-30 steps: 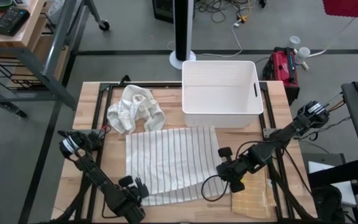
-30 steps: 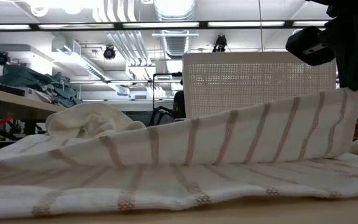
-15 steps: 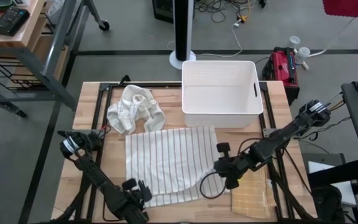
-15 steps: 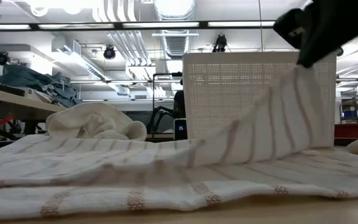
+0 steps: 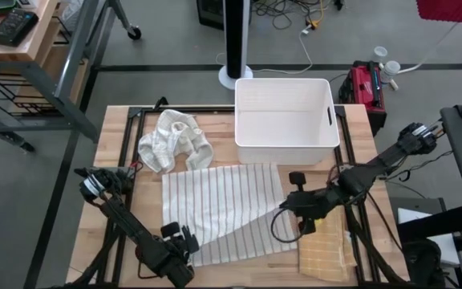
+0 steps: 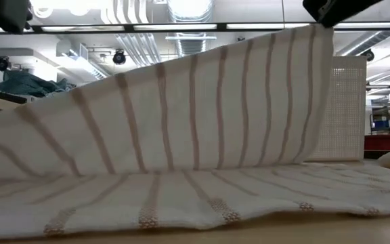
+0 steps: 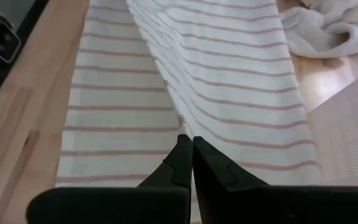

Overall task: Fold towel
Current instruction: Fold the white striped towel

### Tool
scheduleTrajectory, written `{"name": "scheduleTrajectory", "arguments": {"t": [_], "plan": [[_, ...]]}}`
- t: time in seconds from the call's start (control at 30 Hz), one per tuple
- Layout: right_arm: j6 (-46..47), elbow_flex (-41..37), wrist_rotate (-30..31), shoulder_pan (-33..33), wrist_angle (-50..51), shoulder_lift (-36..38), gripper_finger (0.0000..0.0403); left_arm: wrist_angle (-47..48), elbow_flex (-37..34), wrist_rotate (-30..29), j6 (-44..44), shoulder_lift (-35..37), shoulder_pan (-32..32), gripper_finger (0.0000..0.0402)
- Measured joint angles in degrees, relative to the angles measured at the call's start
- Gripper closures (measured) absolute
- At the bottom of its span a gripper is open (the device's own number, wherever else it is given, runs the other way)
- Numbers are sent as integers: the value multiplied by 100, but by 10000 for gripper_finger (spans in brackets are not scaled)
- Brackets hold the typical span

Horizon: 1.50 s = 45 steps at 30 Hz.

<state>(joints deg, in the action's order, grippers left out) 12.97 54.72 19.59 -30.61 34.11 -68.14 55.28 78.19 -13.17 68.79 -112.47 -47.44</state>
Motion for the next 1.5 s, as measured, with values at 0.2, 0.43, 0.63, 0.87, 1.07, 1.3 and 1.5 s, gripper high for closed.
{"name": "scheduleTrajectory", "arguments": {"t": [0.2, 0.43, 0.63, 0.87, 1.07, 1.3, 1.5], "plan": [[-15, 0, 2, 28, 9, 218, 403, 259, -2, 0, 50, 0, 48, 279], [-11, -3, -4, 28, 19, 197, 403, 394, -65, 5, 126, 0, 48, 304], [35, -4, -4, 28, 78, 203, 403, 549, -9, 58, 258, 2, 50, 390], [314, 51, -63, 8, 388, 243, 403, 1636, 754, 66, 290, 7, -17, 400], [440, 144, -363, -24, 521, 243, 403, 2784, 1638, 66, 428, 7, -79, 401], [559, 413, -895, -28, 812, 243, 403, 3469, 2360, 195, 433, 11, -78, 401], [762, 495, -1958, -83, 1005, 243, 403, 3277, 2385, 595, 608, 11, -90, 401]]}}
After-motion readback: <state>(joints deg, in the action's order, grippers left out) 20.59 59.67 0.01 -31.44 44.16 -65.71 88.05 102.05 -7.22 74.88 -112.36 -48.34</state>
